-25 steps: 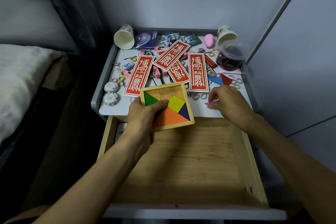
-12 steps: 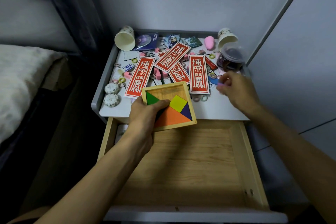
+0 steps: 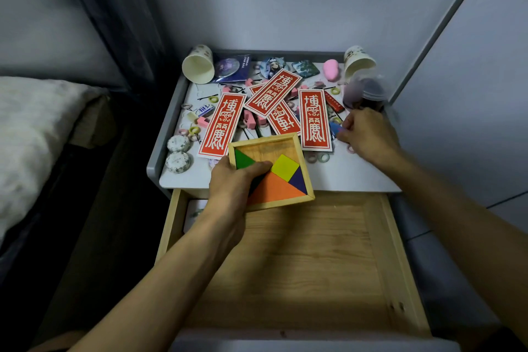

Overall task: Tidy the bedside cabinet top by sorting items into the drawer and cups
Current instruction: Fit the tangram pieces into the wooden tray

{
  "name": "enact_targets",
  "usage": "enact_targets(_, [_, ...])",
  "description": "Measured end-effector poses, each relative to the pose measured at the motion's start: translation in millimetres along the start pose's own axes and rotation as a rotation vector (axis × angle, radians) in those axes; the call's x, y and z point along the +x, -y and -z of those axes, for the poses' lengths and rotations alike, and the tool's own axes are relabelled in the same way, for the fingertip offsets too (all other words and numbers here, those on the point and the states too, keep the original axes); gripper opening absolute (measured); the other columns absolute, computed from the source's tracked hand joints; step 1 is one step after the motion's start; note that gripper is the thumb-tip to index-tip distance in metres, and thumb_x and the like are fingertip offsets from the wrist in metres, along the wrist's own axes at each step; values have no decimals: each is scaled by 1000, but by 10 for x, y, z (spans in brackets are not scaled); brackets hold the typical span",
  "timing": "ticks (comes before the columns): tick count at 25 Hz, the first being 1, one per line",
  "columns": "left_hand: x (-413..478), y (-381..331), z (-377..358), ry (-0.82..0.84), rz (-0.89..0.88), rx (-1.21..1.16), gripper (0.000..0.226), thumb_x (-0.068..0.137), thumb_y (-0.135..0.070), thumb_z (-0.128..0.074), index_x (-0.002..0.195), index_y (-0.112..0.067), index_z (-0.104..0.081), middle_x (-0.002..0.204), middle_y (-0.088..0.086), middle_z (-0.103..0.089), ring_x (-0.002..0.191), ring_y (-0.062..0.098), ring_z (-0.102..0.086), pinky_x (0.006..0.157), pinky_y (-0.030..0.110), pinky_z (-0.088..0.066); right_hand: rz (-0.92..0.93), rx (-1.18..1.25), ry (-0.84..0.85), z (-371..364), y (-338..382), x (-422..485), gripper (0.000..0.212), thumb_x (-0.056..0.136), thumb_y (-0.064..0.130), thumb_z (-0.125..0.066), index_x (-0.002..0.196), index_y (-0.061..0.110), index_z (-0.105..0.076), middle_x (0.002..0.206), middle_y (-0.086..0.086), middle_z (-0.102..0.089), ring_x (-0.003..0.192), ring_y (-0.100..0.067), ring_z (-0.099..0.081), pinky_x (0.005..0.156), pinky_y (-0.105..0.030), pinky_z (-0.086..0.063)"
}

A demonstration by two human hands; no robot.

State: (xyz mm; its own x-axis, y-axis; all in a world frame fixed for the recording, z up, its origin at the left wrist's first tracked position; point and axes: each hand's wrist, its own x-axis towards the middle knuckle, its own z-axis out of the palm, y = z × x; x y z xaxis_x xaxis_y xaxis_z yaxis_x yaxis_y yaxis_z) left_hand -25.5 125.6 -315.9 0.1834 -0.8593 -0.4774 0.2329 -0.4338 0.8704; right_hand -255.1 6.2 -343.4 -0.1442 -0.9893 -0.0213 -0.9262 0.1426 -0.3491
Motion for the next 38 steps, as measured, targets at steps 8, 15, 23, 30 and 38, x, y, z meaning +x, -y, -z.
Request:
enact_targets(8, [26, 65, -24, 113, 53, 17, 21, 92, -23, -63, 111, -14, -66, 98, 10, -75, 92, 29, -71, 91, 47, -55, 89, 231, -122, 377, 108, -555, 19, 93, 21, -63, 110, 14, -66, 98, 0, -64, 74, -6, -54, 57, -15, -40])
enact_targets(15, [-55, 130, -95, 217, 49, -25, 22, 98, -12, -54, 116, -6, -65, 103, 16, -73, 97, 31, -69, 90, 43, -53, 421, 413, 117, 273, 596, -974, 11, 85, 16, -72, 95, 22, -72, 82, 14, -65, 78, 3, -60, 69, -9, -46])
enact_targets(23, [-5, 165, -107, 209, 13, -43, 23, 97, -12, -55, 118, -12, -63, 106, 13, -73, 100, 32, -69, 87, 43, -55, 490, 377, -10, 178, 596, -944, 16, 84, 17, -74, 100, 15, -75, 92, 5, -61, 81, -1, -54, 69, -2, -37])
enact_targets(30, [-26, 142, -90, 218, 60, -95, 26, 90, -15, -66, 115, -11, -65, 104, 14, -74, 96, 33, -70, 85, 42, -56, 449, 486, -29, 256, 509, -946, 15, 83, 16, -74, 97, 19, -75, 81, 17, -62, 77, 5, -57, 68, -7, -43])
enact_targets(38, [1, 147, -90, 128, 52, -62, 21, 90, -16, -67, 111, -10, -67, 99, 10, -75, 94, 31, -71, 90, 45, -56, 416, 527, -18, 248, 447, -938, 14, 87, 18, -70, 100, 21, -75, 84, 10, -68, 79, 3, -60, 68, -8, -46])
